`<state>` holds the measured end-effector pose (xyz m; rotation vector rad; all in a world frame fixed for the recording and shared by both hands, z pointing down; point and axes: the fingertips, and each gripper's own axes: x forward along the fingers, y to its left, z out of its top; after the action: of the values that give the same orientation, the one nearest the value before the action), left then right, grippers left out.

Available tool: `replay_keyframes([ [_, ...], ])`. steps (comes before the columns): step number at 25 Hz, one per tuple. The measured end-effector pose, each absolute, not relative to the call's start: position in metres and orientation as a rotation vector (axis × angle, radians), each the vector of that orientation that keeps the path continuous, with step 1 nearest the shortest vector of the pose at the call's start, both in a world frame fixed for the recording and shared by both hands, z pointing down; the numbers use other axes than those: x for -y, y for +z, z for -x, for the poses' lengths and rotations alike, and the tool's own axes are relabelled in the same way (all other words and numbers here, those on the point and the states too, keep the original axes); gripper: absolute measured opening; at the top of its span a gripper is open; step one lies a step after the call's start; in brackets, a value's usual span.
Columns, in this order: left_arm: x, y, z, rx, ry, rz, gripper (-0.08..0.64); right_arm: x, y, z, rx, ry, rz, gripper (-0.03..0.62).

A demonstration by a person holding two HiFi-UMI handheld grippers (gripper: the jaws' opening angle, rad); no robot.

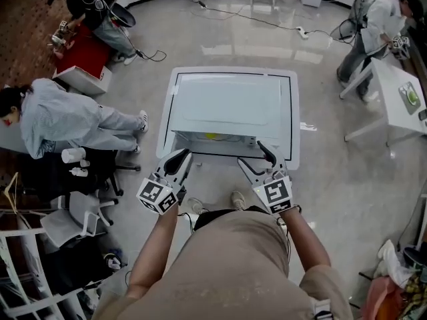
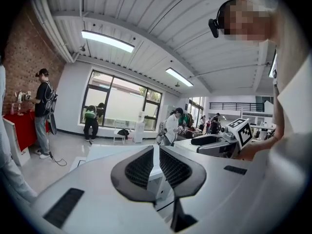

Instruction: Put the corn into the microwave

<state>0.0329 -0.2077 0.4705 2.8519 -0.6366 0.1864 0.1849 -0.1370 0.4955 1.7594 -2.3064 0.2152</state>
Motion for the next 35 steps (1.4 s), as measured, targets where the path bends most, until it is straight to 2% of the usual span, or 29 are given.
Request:
replay_keyframes([
  [8, 0.186, 0.461, -0.048, 0.603, 0.213, -2.914, 0.04, 0.112, 0.493, -0.196, 2.311, 0.246, -1.798, 0.299],
  [17, 0.169, 0.511, -0.048, 0.581, 0.311, -2.938, 0.04, 0.098, 0.507, -0.2, 2.278, 0.253, -1.87, 0.299],
  [27, 0.167, 0.531, -0.044, 0.565, 0.3, -2.879, 0.04, 0.097, 0.516, -0.194, 2.283, 0.305, -1.891, 0.298],
  [28, 0.167, 0.531, -0.044, 0.563, 0.301, -2.877, 0.04, 0.096, 0.515, -0.194, 2.286, 0.3, -1.898, 0.279],
  [29, 0.167, 0.531, -0.044, 0.559, 0.301, -2.877, 0.04, 0.095, 0.513, -0.194, 2.288, 0.288, -1.908, 0.211],
  [30, 0.166, 0.531, -0.044, 0.554, 0.301, -2.877, 0.04, 0.094, 0.511, -0.195, 2.293, 0.276, -1.916, 0.192],
  [35, 0.164, 0.53, -0.048, 0.535, 0.297, -2.873, 0.04, 0.094, 0.508, -0.195, 2.305, 0.239, -1.924, 0.172],
])
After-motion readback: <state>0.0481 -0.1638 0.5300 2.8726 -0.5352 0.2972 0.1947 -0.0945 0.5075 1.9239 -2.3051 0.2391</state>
